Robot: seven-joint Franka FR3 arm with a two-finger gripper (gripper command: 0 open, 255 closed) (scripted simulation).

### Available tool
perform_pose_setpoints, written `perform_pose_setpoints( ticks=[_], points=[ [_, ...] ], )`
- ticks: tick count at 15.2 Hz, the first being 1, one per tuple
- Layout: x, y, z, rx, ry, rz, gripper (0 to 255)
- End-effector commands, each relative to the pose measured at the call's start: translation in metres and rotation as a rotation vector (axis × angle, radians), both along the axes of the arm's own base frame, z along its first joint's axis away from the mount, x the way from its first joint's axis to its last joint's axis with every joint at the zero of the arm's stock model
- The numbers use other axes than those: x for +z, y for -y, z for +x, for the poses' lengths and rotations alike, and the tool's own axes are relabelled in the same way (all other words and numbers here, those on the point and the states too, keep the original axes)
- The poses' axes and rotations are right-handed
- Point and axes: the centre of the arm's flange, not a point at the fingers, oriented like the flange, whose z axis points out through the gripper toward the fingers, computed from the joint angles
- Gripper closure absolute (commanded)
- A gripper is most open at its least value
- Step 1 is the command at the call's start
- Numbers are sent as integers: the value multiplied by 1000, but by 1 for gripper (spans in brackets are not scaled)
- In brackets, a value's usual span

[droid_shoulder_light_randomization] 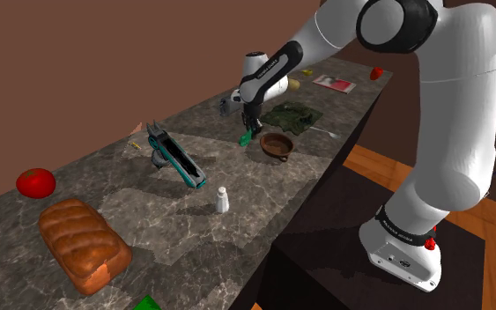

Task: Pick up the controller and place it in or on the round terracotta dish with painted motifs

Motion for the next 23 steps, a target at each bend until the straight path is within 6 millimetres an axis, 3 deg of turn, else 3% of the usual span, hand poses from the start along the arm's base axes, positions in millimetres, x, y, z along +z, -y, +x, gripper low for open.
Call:
perform_pose_setpoints(
  ticks=[1,11,23],
  points=[
    [-3,25,-12,1,0,0,255],
    [-4,153,-53,1,0,0,255],
    [-67,153,-53,1,0,0,255]
  ],
)
